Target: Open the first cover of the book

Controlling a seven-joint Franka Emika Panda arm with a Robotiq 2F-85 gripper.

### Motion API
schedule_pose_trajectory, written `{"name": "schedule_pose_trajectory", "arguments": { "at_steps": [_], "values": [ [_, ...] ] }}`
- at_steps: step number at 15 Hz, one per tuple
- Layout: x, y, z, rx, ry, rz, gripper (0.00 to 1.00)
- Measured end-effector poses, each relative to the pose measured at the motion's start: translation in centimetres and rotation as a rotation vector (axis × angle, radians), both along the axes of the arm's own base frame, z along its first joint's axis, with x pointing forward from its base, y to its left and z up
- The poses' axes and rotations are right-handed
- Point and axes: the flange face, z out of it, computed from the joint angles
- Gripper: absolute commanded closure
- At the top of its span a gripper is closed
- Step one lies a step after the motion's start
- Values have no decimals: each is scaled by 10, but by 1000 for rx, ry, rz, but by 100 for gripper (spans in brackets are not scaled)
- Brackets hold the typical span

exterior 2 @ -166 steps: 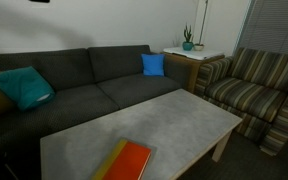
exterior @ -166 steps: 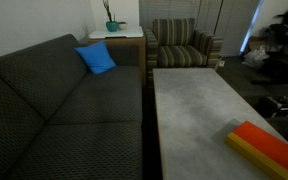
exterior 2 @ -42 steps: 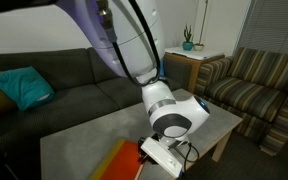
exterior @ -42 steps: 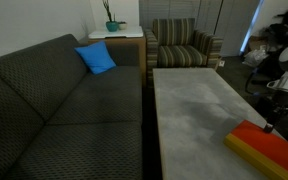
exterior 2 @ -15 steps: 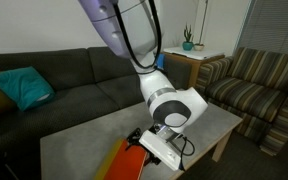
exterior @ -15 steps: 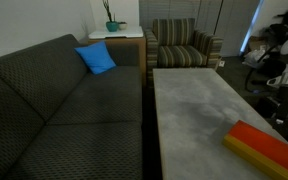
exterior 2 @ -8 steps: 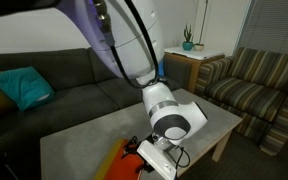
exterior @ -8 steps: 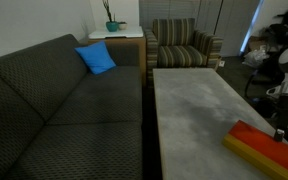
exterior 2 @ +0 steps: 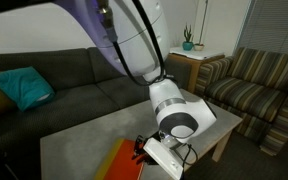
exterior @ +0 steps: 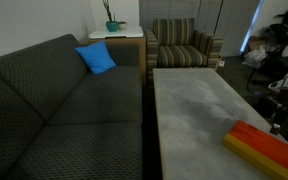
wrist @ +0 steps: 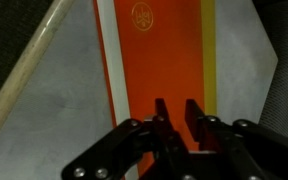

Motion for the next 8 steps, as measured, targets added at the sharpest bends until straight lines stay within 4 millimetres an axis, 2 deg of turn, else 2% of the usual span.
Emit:
{"name": "schedule_pose_trajectory", "arguments": {
  "at_steps": [8],
  "values": [
    [8, -13, 0, -89, -54, -49, 100]
  ]
}}
